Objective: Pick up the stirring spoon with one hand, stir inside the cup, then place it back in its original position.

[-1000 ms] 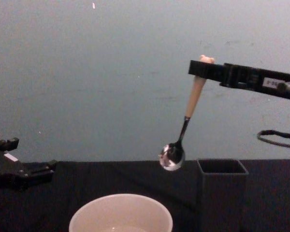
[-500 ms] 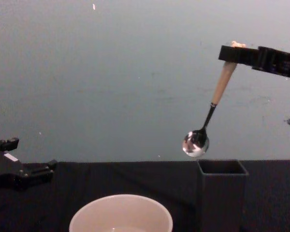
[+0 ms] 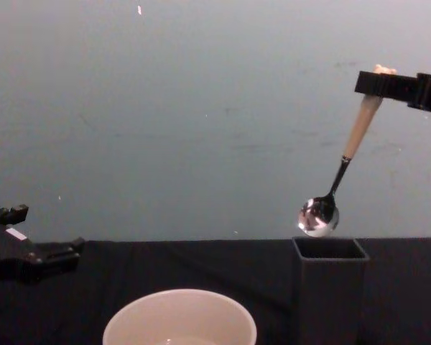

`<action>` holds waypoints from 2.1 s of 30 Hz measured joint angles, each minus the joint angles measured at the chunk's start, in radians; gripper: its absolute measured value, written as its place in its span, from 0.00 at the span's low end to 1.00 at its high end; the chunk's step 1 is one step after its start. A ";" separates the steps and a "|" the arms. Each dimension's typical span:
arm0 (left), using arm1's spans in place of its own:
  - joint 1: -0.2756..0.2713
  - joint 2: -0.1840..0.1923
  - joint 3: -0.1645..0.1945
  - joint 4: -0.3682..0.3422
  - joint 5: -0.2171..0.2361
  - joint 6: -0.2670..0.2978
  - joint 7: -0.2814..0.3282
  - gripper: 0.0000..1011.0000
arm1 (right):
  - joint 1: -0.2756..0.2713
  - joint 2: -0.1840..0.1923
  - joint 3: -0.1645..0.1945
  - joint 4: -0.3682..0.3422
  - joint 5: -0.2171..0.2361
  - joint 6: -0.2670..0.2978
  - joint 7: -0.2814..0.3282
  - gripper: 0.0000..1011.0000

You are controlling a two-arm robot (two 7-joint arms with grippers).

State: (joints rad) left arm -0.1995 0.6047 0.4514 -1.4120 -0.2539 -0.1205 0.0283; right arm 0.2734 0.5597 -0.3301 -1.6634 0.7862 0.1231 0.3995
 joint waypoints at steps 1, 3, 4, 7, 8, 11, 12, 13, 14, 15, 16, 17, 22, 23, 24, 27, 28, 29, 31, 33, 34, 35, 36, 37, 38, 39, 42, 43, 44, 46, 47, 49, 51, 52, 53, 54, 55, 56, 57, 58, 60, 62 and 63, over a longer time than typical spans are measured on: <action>0.000 0.000 0.000 0.000 0.000 0.000 0.000 0.99 | -0.002 0.002 0.001 -0.001 0.001 -0.001 0.000 0.21; 0.000 0.000 0.000 0.000 0.000 0.000 0.000 0.99 | -0.007 0.010 0.003 -0.004 0.002 -0.004 0.002 0.21; 0.000 0.000 0.000 0.000 0.000 0.000 0.000 0.99 | -0.009 0.012 0.004 -0.005 0.003 -0.005 0.002 0.21; 0.000 0.000 0.000 0.000 0.000 0.000 0.000 0.99 | -0.016 0.021 0.006 -0.007 0.004 -0.009 0.005 0.21; 0.000 0.000 0.000 0.000 0.000 0.000 0.000 0.99 | -0.019 0.026 0.007 -0.007 0.004 -0.010 0.007 0.21; 0.000 0.000 0.000 0.000 0.000 0.000 0.000 0.99 | -0.022 0.031 0.006 -0.006 0.003 -0.012 0.010 0.21; 0.000 0.000 0.000 0.000 0.000 0.000 0.000 0.99 | -0.022 0.031 0.005 -0.004 0.002 -0.013 0.011 0.21; 0.000 0.000 0.000 0.000 0.000 0.000 0.000 0.99 | -0.022 0.032 0.003 -0.003 0.001 -0.013 0.012 0.21; 0.000 0.000 0.000 0.000 0.000 0.000 0.000 0.99 | -0.022 0.033 0.000 -0.001 -0.003 -0.014 0.015 0.21; 0.000 0.000 0.000 0.000 0.000 0.000 0.000 0.99 | -0.022 0.033 -0.002 0.001 -0.005 -0.014 0.016 0.21; 0.000 0.000 0.000 0.000 0.000 0.000 0.000 0.99 | -0.022 0.034 -0.004 0.002 -0.008 -0.015 0.018 0.21; 0.000 0.000 0.000 0.000 0.000 0.000 0.000 0.99 | -0.022 0.034 -0.006 0.004 -0.010 -0.016 0.019 0.21; 0.000 0.000 0.000 0.000 0.000 0.000 0.000 0.99 | -0.021 0.036 -0.017 0.015 -0.027 -0.021 0.028 0.21; 0.000 0.000 0.000 0.000 0.000 0.000 0.000 0.99 | -0.021 0.036 -0.019 0.017 -0.030 -0.022 0.029 0.21; 0.000 0.000 0.000 0.000 0.000 0.000 0.000 0.99 | -0.020 0.036 -0.021 0.020 -0.033 -0.023 0.031 0.21; 0.000 0.000 0.000 0.000 0.000 0.000 0.000 0.99 | -0.019 0.036 -0.029 0.032 -0.049 -0.029 0.035 0.21; 0.000 0.000 0.000 0.000 0.000 0.000 0.000 0.99 | -0.017 0.036 -0.033 0.038 -0.057 -0.031 0.038 0.21; 0.000 0.000 0.000 0.000 0.000 0.000 0.000 0.99 | -0.016 0.035 -0.036 0.042 -0.062 -0.032 0.040 0.21; 0.000 0.000 0.000 0.000 0.000 0.000 0.000 0.99 | -0.015 0.034 -0.040 0.047 -0.069 -0.034 0.043 0.21; 0.000 0.000 0.000 0.000 0.000 0.000 0.000 0.99 | -0.012 0.031 -0.045 0.056 -0.080 -0.035 0.047 0.21; 0.000 0.000 0.000 0.000 0.000 0.000 0.000 0.99 | -0.012 0.030 -0.047 0.059 -0.083 -0.035 0.049 0.21; 0.000 0.000 0.000 0.000 0.000 0.000 0.000 0.99 | -0.010 0.027 -0.050 0.064 -0.090 -0.035 0.050 0.21; 0.000 0.000 0.000 0.000 0.000 0.000 0.000 0.99 | -0.010 0.026 -0.051 0.067 -0.093 -0.036 0.051 0.21; 0.000 0.000 0.000 0.000 0.000 0.000 0.000 0.99 | -0.009 0.024 -0.054 0.071 -0.099 -0.036 0.053 0.21; 0.000 0.000 0.000 0.000 0.000 0.000 0.000 0.99 | -0.008 0.022 -0.056 0.074 -0.103 -0.036 0.054 0.21; 0.000 0.000 0.000 0.000 0.000 0.000 0.000 0.99 | -0.007 0.021 -0.057 0.076 -0.106 -0.036 0.055 0.21; 0.000 0.000 0.000 0.000 0.000 0.000 0.000 0.99 | -0.004 0.016 -0.064 0.086 -0.120 -0.039 0.059 0.21; 0.000 0.000 0.000 0.000 0.000 0.000 0.000 0.99 | -0.002 0.013 -0.066 0.091 -0.127 -0.039 0.060 0.21; 0.000 0.000 0.000 0.000 0.000 0.000 0.000 0.99 | -0.001 0.012 -0.068 0.094 -0.131 -0.039 0.060 0.21; 0.000 0.000 0.000 0.000 0.000 0.000 0.000 0.99 | 0.002 0.007 -0.072 0.103 -0.144 -0.039 0.060 0.21; 0.000 0.000 0.000 0.000 0.000 0.000 0.000 0.99 | 0.003 0.005 -0.074 0.107 -0.148 -0.039 0.060 0.21; 0.000 0.000 0.000 0.000 0.000 0.000 0.000 0.99 | 0.007 0.001 -0.078 0.116 -0.159 -0.038 0.059 0.21; 0.000 0.000 0.000 0.000 0.000 0.000 0.000 0.99 | 0.010 -0.003 -0.080 0.122 -0.168 -0.036 0.059 0.21; 0.000 0.000 0.000 0.000 0.000 0.000 0.000 0.99 | 0.011 -0.005 -0.082 0.126 -0.171 -0.036 0.059 0.21; 0.000 0.000 0.000 0.000 0.000 0.000 0.000 0.99 | 0.013 -0.006 -0.082 0.128 -0.175 -0.035 0.059 0.21; 0.000 0.000 0.000 0.000 0.000 0.000 0.000 0.99 | 0.013 -0.008 -0.083 0.131 -0.178 -0.033 0.059 0.21; 0.000 0.000 0.000 0.000 0.000 0.000 0.000 0.99 | 0.015 -0.010 -0.084 0.135 -0.184 -0.030 0.059 0.21; 0.000 0.000 0.000 0.000 0.000 0.000 0.000 0.99 | 0.015 -0.012 -0.085 0.139 -0.189 -0.027 0.059 0.21; 0.000 0.000 0.000 0.000 0.000 0.000 0.000 0.99 | 0.016 -0.014 -0.086 0.140 -0.191 -0.026 0.059 0.21; 0.000 0.000 0.000 0.000 0.000 0.000 0.000 0.99 | 0.016 -0.015 -0.086 0.144 -0.195 -0.023 0.059 0.21; 0.000 0.000 0.000 0.000 0.000 0.000 0.000 0.99 | 0.016 -0.018 -0.087 0.146 -0.199 -0.020 0.060 0.21; 0.000 0.000 0.000 0.000 0.000 0.000 0.000 0.99 | 0.016 -0.019 -0.087 0.149 -0.203 -0.018 0.061 0.21; 0.000 0.000 0.000 0.000 0.000 0.000 0.000 0.99 | 0.016 -0.021 -0.088 0.151 -0.207 -0.015 0.062 0.21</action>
State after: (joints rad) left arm -0.1995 0.6047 0.4514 -1.4120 -0.2539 -0.1206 0.0283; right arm 0.2897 0.5387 -0.4177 -1.5125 0.5796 0.1078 0.4617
